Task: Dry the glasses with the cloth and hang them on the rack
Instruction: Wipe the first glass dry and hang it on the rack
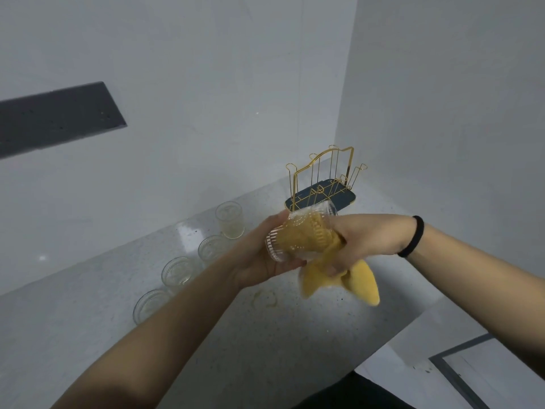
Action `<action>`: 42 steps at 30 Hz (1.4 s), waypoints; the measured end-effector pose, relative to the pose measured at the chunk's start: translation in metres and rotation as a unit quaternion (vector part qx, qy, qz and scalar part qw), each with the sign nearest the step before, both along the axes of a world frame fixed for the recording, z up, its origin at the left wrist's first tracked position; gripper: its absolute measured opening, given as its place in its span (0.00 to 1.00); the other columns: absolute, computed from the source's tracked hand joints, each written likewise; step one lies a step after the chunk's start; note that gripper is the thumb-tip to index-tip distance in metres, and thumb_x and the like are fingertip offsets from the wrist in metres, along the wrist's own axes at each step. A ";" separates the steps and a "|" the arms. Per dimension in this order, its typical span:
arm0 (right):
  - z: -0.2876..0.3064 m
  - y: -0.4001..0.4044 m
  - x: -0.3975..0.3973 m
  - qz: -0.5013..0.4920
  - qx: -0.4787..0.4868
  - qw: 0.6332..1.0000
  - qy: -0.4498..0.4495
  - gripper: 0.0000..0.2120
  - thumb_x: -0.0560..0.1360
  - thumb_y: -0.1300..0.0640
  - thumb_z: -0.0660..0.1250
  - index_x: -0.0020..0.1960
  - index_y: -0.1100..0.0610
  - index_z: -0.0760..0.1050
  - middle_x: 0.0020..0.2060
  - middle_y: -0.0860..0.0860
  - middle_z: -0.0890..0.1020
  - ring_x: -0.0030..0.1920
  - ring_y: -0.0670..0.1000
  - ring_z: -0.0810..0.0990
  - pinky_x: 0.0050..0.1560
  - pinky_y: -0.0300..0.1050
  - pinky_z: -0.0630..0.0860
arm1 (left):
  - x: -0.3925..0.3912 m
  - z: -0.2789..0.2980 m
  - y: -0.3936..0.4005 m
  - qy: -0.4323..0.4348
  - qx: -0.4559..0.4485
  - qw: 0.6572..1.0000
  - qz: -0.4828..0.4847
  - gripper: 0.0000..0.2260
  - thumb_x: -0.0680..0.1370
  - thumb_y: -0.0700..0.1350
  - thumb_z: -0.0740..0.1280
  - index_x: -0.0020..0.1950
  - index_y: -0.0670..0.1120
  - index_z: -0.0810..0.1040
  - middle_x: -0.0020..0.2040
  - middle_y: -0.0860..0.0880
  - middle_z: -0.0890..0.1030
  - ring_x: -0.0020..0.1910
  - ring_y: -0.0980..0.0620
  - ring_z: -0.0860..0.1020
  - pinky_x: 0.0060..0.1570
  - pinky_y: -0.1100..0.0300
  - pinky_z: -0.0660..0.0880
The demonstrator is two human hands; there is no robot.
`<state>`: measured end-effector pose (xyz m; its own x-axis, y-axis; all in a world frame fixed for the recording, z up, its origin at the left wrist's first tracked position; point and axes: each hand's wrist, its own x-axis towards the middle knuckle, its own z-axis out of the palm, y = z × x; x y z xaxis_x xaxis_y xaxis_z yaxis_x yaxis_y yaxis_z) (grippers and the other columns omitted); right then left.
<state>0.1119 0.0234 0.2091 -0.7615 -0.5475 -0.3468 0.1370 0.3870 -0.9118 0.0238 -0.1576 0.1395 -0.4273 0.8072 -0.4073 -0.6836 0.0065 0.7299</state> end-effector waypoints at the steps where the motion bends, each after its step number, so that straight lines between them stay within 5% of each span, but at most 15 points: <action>1: 0.001 0.003 0.000 0.050 0.052 0.997 -0.010 0.19 0.70 0.67 0.68 0.58 0.55 0.72 0.49 0.43 0.82 0.49 0.42 0.81 0.48 0.34 0.77 | -0.001 0.001 -0.001 -0.001 -0.009 1.000 -0.009 0.21 0.72 0.54 0.69 0.59 0.42 0.76 0.48 0.42 0.84 0.43 0.46 0.85 0.44 0.52 0.82; 5: -0.006 -0.001 0.001 0.070 0.223 0.966 0.111 0.21 0.71 0.61 0.72 0.62 0.53 0.70 0.52 0.42 0.78 0.49 0.39 0.78 0.49 0.26 0.72 | -0.001 0.008 -0.006 -0.005 -0.025 0.999 -0.019 0.17 0.73 0.53 0.66 0.54 0.43 0.77 0.44 0.43 0.84 0.40 0.47 0.84 0.39 0.52 0.83; 8: -0.010 -0.004 0.005 -0.019 0.236 0.937 0.258 0.21 0.69 0.54 0.74 0.59 0.55 0.74 0.49 0.41 0.78 0.47 0.40 0.75 0.46 0.21 0.66 | -0.002 0.008 -0.007 -0.002 -0.010 1.000 -0.004 0.19 0.73 0.55 0.66 0.56 0.42 0.79 0.49 0.41 0.84 0.44 0.46 0.84 0.44 0.53 0.82; 12: -0.015 -0.011 0.006 -0.129 0.212 0.920 0.304 0.18 0.66 0.50 0.76 0.54 0.53 0.78 0.45 0.39 0.79 0.40 0.33 0.76 0.44 0.22 0.69 | 0.001 0.005 -0.006 0.047 0.002 0.999 0.006 0.22 0.75 0.58 0.66 0.59 0.43 0.79 0.52 0.43 0.84 0.47 0.48 0.84 0.49 0.53 0.81; 15: -0.022 -0.018 0.011 -0.189 0.161 0.925 0.286 0.13 0.66 0.50 0.75 0.50 0.48 0.79 0.42 0.35 0.79 0.41 0.30 0.77 0.44 0.24 0.71 | 0.002 0.009 -0.006 0.131 -0.067 0.989 -0.007 0.22 0.75 0.63 0.63 0.55 0.47 0.80 0.45 0.47 0.85 0.40 0.51 0.83 0.38 0.57 0.81; 18: -0.019 -0.018 0.011 -0.194 0.130 0.936 0.263 0.11 0.67 0.51 0.74 0.50 0.47 0.80 0.44 0.38 0.83 0.46 0.34 0.79 0.47 0.27 0.72 | 0.000 0.011 -0.010 0.219 -0.143 0.964 -0.049 0.36 0.68 0.74 0.63 0.64 0.48 0.76 0.59 0.44 0.82 0.56 0.43 0.81 0.57 0.48 0.78; 20: -0.015 -0.016 0.008 -0.223 0.059 0.944 0.235 0.10 0.68 0.57 0.74 0.48 0.47 0.80 0.43 0.39 0.84 0.46 0.37 0.81 0.48 0.28 0.74 | 0.003 0.010 -0.011 0.271 -0.091 0.958 -0.021 0.38 0.67 0.72 0.67 0.69 0.51 0.70 0.64 0.45 0.78 0.60 0.45 0.80 0.58 0.46 0.78; 23: -0.009 -0.011 0.003 -0.255 -0.068 0.951 0.162 0.12 0.68 0.62 0.73 0.51 0.56 0.81 0.50 0.50 0.85 0.51 0.48 0.83 0.56 0.41 0.77 | 0.012 0.008 -0.008 0.366 -0.040 0.927 0.067 0.41 0.58 0.69 0.76 0.65 0.53 0.69 0.59 0.50 0.78 0.53 0.56 0.81 0.49 0.58 0.81; 27: 0.001 -0.006 0.002 -0.141 0.082 0.960 0.229 0.15 0.67 0.57 0.75 0.53 0.49 0.79 0.50 0.43 0.84 0.50 0.41 0.81 0.54 0.33 0.75 | 0.010 0.010 -0.006 0.241 0.017 0.970 0.004 0.41 0.64 0.68 0.74 0.68 0.42 0.74 0.62 0.36 0.78 0.61 0.39 0.78 0.58 0.43 0.77; 30: 0.001 -0.003 0.003 -0.061 0.186 0.951 0.238 0.16 0.67 0.55 0.76 0.51 0.43 0.76 0.46 0.37 0.80 0.45 0.33 0.78 0.49 0.26 0.71 | 0.004 0.014 -0.008 0.158 0.000 0.986 -0.055 0.33 0.71 0.66 0.68 0.68 0.46 0.76 0.61 0.42 0.81 0.57 0.45 0.81 0.53 0.52 0.80; 32: -0.002 0.001 0.003 -0.075 0.158 0.957 0.231 0.14 0.68 0.57 0.75 0.50 0.46 0.78 0.45 0.37 0.81 0.45 0.34 0.79 0.48 0.27 0.72 | 0.005 0.014 -0.007 0.145 -0.005 0.987 -0.063 0.30 0.76 0.64 0.63 0.69 0.45 0.74 0.62 0.42 0.81 0.56 0.45 0.81 0.51 0.52 0.81; 37: -0.005 0.007 0.002 -0.184 -0.077 0.974 0.107 0.18 0.66 0.67 0.71 0.56 0.64 0.77 0.54 0.58 0.83 0.55 0.55 0.81 0.57 0.46 0.77 | 0.012 0.003 -0.003 0.273 -0.022 0.960 0.054 0.35 0.62 0.53 0.78 0.67 0.51 0.71 0.64 0.41 0.77 0.59 0.44 0.80 0.51 0.50 0.79; 39: 0.001 0.008 0.002 -0.122 -0.092 0.985 0.074 0.19 0.68 0.69 0.67 0.59 0.63 0.75 0.55 0.54 0.82 0.57 0.54 0.80 0.56 0.43 0.77 | 0.011 0.004 -0.003 0.258 0.012 0.966 0.025 0.40 0.63 0.54 0.80 0.70 0.42 0.69 0.63 0.36 0.76 0.58 0.37 0.79 0.51 0.47 0.77; 42: 0.011 0.007 0.009 0.014 -0.005 0.999 0.028 0.22 0.72 0.69 0.67 0.62 0.54 0.71 0.58 0.45 0.79 0.59 0.45 0.79 0.55 0.37 0.76 | 0.010 0.016 -0.005 0.225 0.004 0.974 -0.020 0.47 0.60 0.59 0.81 0.70 0.37 0.68 0.59 0.39 0.78 0.53 0.42 0.80 0.47 0.50 0.79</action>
<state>0.1205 0.0300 0.2196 -0.7640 -0.5723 -0.2978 0.0743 0.3804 -0.9218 0.0339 -0.1625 0.1554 -0.5299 0.8288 -0.1794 -0.2935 0.0192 0.9558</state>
